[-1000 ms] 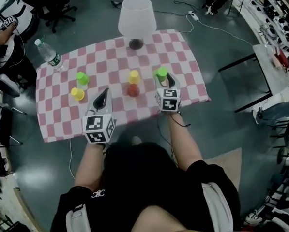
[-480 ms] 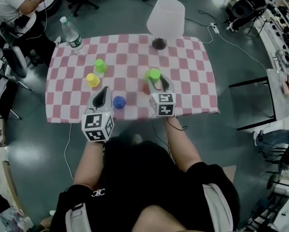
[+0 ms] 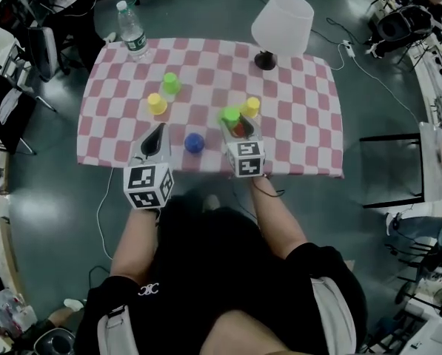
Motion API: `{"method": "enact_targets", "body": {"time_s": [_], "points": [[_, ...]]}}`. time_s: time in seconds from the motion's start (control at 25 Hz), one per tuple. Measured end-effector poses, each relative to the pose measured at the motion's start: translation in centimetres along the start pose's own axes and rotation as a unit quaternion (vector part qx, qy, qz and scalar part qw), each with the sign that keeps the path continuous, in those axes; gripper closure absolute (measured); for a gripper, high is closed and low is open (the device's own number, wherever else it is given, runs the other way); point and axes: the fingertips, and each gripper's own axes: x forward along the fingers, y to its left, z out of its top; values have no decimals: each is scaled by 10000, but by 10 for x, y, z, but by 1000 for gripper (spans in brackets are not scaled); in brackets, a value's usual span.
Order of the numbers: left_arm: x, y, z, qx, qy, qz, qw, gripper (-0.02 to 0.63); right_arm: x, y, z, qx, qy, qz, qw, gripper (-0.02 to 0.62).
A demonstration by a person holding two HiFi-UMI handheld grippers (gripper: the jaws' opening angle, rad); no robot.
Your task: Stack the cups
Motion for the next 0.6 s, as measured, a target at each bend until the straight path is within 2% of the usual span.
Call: {"method": "enact_targets", "body": {"time_s": [0.24, 0.4, 0.6], "points": [[-3, -6, -3, 156, 14, -109, 9998, 607, 1, 23, -32, -3, 328, 228, 9992, 383], [-5, -18, -6, 256, -3, -348, 9991, 607, 0, 33, -59, -37, 596, 310, 9977, 383], [-8, -20, -14, 291, 21, -326, 9990, 607, 1, 46, -82, -93, 782, 452, 9959, 383]]}}
